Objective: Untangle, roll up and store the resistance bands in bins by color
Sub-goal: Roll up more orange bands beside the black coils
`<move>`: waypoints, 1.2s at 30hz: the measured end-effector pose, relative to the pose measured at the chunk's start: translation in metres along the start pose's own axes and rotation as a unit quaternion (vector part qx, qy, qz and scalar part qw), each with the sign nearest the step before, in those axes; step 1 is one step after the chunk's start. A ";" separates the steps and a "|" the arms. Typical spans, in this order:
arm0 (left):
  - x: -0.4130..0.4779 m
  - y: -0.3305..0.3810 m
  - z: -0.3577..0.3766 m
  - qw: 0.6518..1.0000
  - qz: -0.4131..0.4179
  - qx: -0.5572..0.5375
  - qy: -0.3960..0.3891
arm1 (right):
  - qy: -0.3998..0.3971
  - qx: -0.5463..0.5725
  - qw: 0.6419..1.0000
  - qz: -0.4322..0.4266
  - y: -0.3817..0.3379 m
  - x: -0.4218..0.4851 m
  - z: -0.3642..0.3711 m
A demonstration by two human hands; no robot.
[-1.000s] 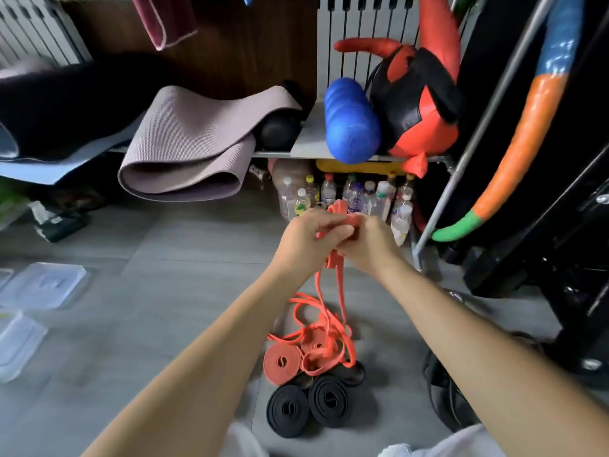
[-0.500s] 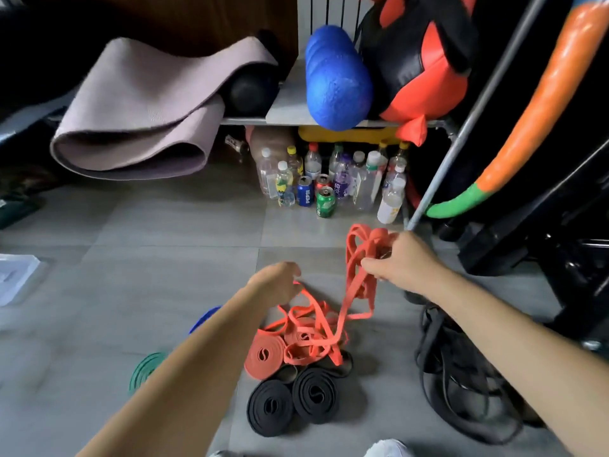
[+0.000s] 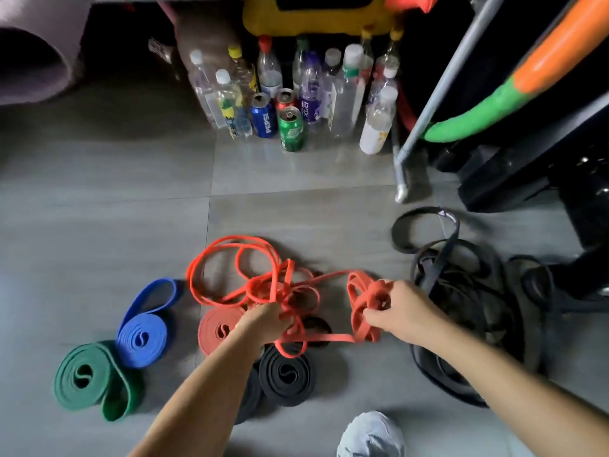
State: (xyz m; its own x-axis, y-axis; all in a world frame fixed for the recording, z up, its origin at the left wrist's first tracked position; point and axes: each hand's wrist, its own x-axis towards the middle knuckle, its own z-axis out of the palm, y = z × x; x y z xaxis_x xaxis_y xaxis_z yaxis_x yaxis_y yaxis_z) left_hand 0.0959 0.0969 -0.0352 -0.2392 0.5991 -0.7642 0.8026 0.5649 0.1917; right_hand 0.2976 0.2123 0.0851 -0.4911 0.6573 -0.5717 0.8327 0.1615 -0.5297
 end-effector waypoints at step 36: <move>-0.187 0.011 -0.248 0.579 0.171 -0.769 0.209 | 0.082 -0.072 0.993 -0.042 -0.065 -0.089 -0.062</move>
State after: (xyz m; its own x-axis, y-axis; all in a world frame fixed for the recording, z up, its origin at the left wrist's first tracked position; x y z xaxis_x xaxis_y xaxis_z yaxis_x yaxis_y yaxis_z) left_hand 0.0144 0.1319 0.2623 -0.5796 0.7281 -0.3660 -0.5181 0.0174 0.8551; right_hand 0.3030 0.1892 0.2094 -0.5217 0.7460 -0.4139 0.8245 0.3162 -0.4693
